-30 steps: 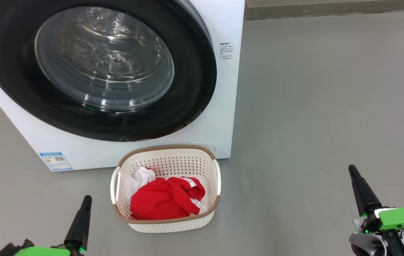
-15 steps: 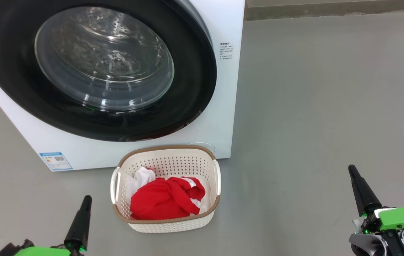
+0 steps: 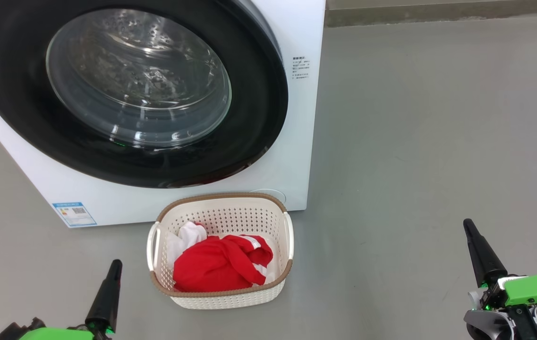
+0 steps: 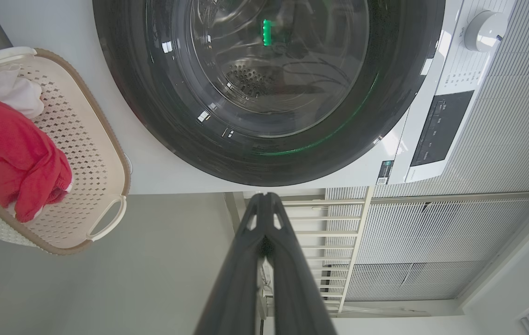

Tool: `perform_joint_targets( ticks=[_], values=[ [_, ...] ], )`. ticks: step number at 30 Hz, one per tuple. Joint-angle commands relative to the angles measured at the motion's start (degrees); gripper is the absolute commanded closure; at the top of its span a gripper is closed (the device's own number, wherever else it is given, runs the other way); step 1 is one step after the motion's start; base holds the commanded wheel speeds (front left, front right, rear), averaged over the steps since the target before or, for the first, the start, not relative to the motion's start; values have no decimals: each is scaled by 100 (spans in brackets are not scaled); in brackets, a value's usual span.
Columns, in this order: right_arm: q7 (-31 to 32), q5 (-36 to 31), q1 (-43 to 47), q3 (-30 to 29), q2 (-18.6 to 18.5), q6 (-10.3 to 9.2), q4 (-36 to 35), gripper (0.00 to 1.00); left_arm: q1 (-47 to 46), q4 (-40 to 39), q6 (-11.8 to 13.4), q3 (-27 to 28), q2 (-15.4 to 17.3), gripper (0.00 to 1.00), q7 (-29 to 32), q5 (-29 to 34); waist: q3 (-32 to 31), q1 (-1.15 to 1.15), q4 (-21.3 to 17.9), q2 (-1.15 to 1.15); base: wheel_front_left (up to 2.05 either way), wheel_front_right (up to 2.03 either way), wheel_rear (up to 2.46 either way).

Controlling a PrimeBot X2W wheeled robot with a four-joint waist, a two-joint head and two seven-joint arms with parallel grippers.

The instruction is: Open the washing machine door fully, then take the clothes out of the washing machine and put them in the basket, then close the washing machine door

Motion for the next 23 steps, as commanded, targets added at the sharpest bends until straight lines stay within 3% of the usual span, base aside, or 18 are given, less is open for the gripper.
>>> perform_joint_targets(
  ticks=[1, 23],
  values=[
    [29, 3, -240, 80, -26, 3, -140, 100, -232, -120, -41, 197, 61, 100, 27, -39, 0, 0, 0, 0, 0, 0, 0],
    [34, -3, -241, 73, -21, 3, -140, 100, -232, -120, -41, 197, 61, 100, 27, -39, 0, 0, 0, 0, 0, 0, 0]
  ],
)
